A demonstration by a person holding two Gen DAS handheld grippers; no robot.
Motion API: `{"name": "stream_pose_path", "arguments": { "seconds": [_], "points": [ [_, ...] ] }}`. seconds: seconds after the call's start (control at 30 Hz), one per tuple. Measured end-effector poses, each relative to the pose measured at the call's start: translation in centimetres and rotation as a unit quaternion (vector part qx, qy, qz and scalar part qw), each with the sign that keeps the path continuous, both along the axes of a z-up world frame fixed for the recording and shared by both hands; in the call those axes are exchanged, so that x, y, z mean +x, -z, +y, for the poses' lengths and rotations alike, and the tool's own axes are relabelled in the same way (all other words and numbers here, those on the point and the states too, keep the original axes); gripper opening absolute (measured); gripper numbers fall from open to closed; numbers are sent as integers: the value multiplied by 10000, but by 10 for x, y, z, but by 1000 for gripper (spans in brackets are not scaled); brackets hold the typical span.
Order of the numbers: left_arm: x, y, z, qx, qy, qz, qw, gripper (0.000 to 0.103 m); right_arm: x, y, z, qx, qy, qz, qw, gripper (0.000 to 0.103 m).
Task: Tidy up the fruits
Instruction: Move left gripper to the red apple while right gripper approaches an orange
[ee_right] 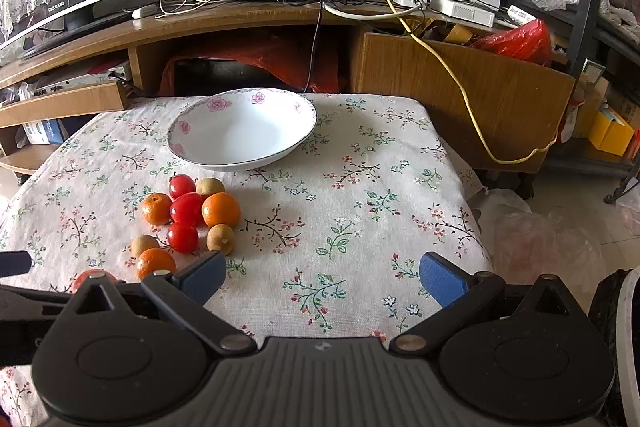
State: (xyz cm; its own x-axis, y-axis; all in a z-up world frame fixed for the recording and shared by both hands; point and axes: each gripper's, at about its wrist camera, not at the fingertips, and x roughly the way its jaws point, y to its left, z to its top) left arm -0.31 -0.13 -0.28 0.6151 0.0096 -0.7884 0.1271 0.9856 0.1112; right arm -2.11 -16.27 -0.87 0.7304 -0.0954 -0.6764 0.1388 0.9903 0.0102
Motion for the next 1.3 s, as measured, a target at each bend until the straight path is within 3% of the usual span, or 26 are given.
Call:
{"name": "stream_pose_path", "arguments": {
  "seconds": [1.03, 1.3],
  "points": [
    [1, 4, 19, -18, -118, 108, 9999, 102, 7, 6, 7, 4, -237, 207, 9995, 103],
    [3, 3, 33, -198, -140, 141, 9996, 100, 10, 11, 13, 90, -547, 377, 9978, 97]
  ]
}}
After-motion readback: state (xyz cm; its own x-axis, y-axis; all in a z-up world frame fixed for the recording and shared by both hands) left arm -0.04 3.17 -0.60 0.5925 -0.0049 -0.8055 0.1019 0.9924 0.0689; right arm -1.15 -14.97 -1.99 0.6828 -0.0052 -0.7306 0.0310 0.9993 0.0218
